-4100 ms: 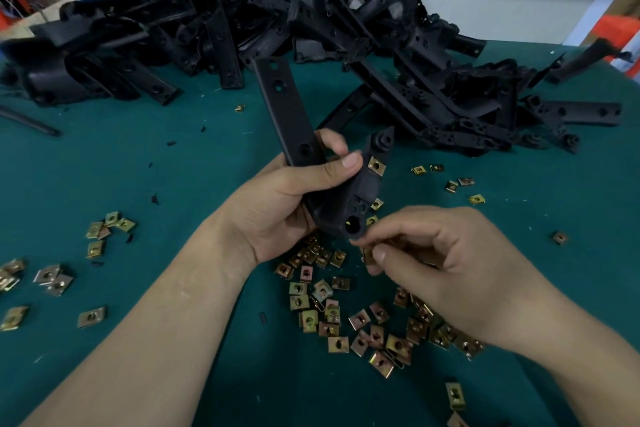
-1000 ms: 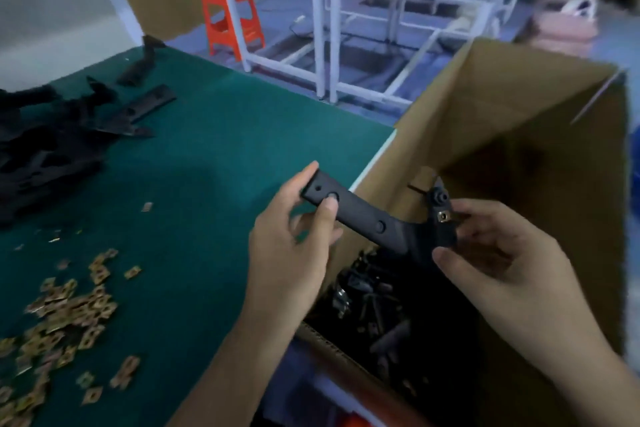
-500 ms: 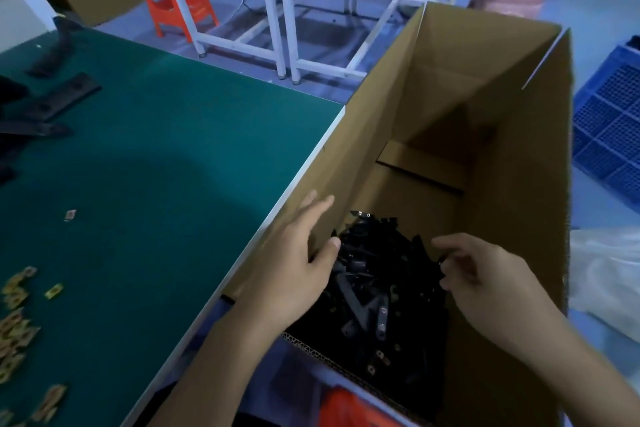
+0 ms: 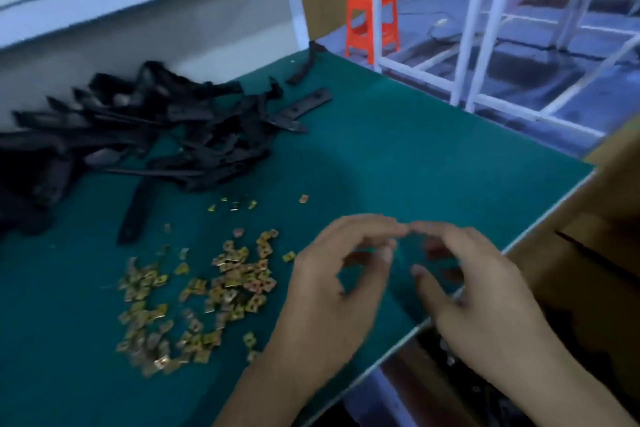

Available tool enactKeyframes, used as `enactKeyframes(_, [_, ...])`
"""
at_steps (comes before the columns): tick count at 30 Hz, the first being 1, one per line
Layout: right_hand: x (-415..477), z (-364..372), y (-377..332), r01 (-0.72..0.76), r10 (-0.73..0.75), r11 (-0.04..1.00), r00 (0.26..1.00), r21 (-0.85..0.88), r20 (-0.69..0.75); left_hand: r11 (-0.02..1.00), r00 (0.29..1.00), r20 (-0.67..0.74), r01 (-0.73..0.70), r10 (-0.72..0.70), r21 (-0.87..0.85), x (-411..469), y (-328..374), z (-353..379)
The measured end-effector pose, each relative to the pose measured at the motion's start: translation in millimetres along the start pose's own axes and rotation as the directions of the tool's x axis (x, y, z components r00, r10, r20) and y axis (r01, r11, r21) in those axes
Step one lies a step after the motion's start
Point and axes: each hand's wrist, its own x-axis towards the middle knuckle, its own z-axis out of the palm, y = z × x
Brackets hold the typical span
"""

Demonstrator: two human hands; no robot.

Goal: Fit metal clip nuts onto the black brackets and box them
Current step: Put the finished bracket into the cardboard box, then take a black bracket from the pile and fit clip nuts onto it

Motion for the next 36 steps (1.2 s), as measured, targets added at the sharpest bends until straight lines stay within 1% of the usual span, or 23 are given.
enactKeyframes(2, [33, 38, -17, 0.079, -0.08, 0.997, 0.993, 0.01, 0.088, 0.993, 0.982, -0.181, 0.077, -0.061, 0.085, 0, -18, -50])
enactKeyframes(3, [49, 56, -25, 0.106, -0.106, 0.994, 0.984, 0.011, 0.146, 0.985, 0.957, -0.278, 0.126, -0.089, 0.12, -2, -29, -73])
enactKeyframes(4, [66, 75, -35, 0.139, -0.139, 0.99, 0.97, 0.014, 0.199, 0.972, 0.917, -0.385, 0.174, -0.103, 0.155, -6, -42, -97])
enactKeyframes(6, [101, 112, -57, 0.208, -0.208, 0.978, 0.941, 0.029, 0.268, 0.938, 0.793, -0.601, 0.277, -0.101, 0.209, -16, -69, -143])
enactKeyframes(8, [134, 147, -80, 0.277, -0.27, 0.961, 0.918, 0.018, 0.292, 0.908, 0.641, -0.761, 0.373, -0.103, 0.191, -27, -94, -177])
enactKeyframes(9, [148, 162, -92, 0.3, -0.287, 0.954, 0.91, 0.001, 0.3, 0.896, 0.576, -0.812, 0.405, -0.097, 0.18, -32, -104, -188])
enactKeyframes(11, [173, 188, -108, 0.338, -0.303, 0.939, 0.905, -0.071, 0.3, 0.884, 0.477, -0.876, 0.434, -0.065, 0.171, -38, -119, -201])
enactKeyframes(13, [191, 207, -114, 0.36, -0.313, 0.918, 0.915, -0.164, 0.256, 0.894, 0.408, -0.912, 0.425, -0.053, 0.138, -38, -132, -209])
enactKeyframes(14, [197, 214, -113, 0.365, -0.325, 0.913, 0.921, -0.183, 0.216, 0.901, 0.396, -0.915, 0.419, -0.075, 0.108, -38, -137, -213])
enactKeyframes(15, [201, 219, -111, 0.375, -0.346, 0.909, 0.922, -0.184, 0.171, 0.907, 0.404, -0.907, 0.416, -0.121, 0.065, -38, -142, -216])
enactKeyframes(17, [204, 224, -106, 0.409, -0.399, 0.895, 0.912, -0.177, 0.094, 0.913, 0.459, -0.857, 0.408, -0.236, -0.033, -39, -148, -220])
enactKeyframes(18, [205, 225, -105, 0.424, -0.418, 0.89, 0.906, -0.165, 0.073, 0.916, 0.478, -0.835, 0.396, -0.271, -0.071, -39, -149, -221])
enactKeyframes(20, [203, 223, -107, 0.443, -0.441, 0.893, 0.896, -0.083, 0.045, 0.924, 0.48, -0.819, 0.353, -0.313, -0.146, -41, -149, -225])
enactKeyframes(22, [196, 216, -117, 0.475, -0.475, 0.879, 0.88, 0.046, 0.004, 0.929, 0.475, -0.809, 0.292, -0.348, -0.228, -42, -148, -229])
enactKeyframes(25, [174, 206, -141, 0.557, -0.567, 0.801, 0.823, 0.218, -0.018, 0.913, 0.481, -0.779, 0.267, -0.403, -0.308, -44, -146, -234])
enactKeyframes(28, [147, 203, -160, 0.611, -0.642, 0.693, 0.765, 0.382, -0.059, 0.88, 0.487, -0.735, 0.23, -0.473, -0.415, -45, -141, -236])
enactKeyframes(30, [132, 205, -165, 0.642, -0.687, 0.626, 0.722, 0.442, -0.076, 0.85, 0.533, -0.674, 0.203, -0.512, -0.486, -43, -137, -236])
enactKeyframes(31, [126, 209, -165, 0.664, -0.712, 0.599, 0.698, 0.448, -0.081, 0.82, 0.575, -0.619, 0.177, -0.536, -0.545, -42, -134, -235])
enactKeyframes(32, [122, 213, -164, 0.685, -0.734, 0.578, 0.674, 0.444, -0.084, 0.768, 0.626, -0.541, 0.152, -0.562, -0.622, -41, -131, -235])
enactKeyframes(34, [117, 222, -162, 0.74, -0.78, 0.535, 0.618, 0.407, -0.098, 0.616, 0.722, -0.331, 0.165, -0.608, -0.771, -42, -123, -235])
enactKeyframes(36, [114, 229, -159, 0.787, -0.812, 0.5, 0.571, 0.361, -0.121, 0.461, 0.797, -0.131, 0.199, -0.59, -0.865, -45, -118, -237])
